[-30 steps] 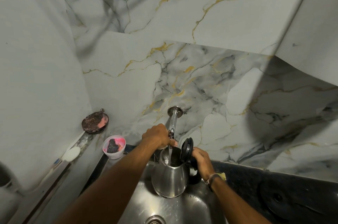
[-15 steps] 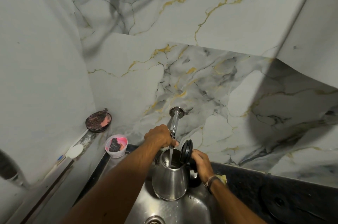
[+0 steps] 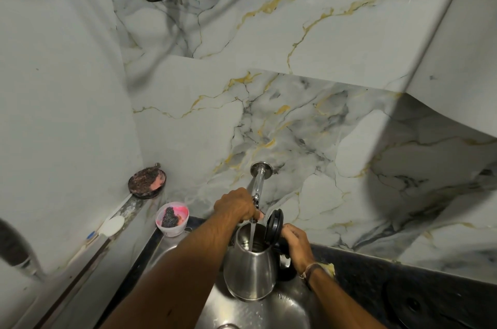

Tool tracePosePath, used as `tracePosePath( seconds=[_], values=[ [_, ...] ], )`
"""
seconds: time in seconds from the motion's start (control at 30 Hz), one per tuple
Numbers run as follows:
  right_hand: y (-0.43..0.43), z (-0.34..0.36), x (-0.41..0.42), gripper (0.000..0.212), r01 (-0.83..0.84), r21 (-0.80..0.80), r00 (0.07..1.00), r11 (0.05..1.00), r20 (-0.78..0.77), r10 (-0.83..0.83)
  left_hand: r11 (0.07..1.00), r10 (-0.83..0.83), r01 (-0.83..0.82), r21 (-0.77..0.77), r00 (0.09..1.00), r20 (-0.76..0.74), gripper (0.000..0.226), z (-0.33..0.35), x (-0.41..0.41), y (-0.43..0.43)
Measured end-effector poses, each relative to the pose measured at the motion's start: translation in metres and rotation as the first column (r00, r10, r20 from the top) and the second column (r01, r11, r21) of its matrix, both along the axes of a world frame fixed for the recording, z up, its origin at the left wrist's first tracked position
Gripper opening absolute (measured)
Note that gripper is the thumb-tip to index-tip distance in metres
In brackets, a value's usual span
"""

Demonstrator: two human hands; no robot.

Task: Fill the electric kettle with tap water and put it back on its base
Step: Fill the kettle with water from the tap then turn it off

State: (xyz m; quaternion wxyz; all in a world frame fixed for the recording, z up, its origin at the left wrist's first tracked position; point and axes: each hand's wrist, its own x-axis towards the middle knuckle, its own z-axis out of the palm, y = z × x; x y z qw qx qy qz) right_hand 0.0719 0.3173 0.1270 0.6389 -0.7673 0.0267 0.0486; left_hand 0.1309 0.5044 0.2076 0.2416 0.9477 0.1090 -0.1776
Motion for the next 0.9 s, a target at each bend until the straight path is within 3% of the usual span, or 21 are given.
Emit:
tracePosePath(
  seconds=[0.7,0.9],
  values=[
    [0.003,0.003,0.004,0.023,0.001,-0.004,0.999,1.0,0.033,-0.001,1.0,-0.023,0.024,0.019,0.999,-0.028,0.061,0.005,-0.001,0.0],
    [0.006,0.01,-0.001,0.019,0.018,0.004,1.0,1.0,0.023,-0.018,1.0,-0.016,0.016,0.025,0.999,-0.033,0.053,0.005,0.0,-0.001]
  ],
)
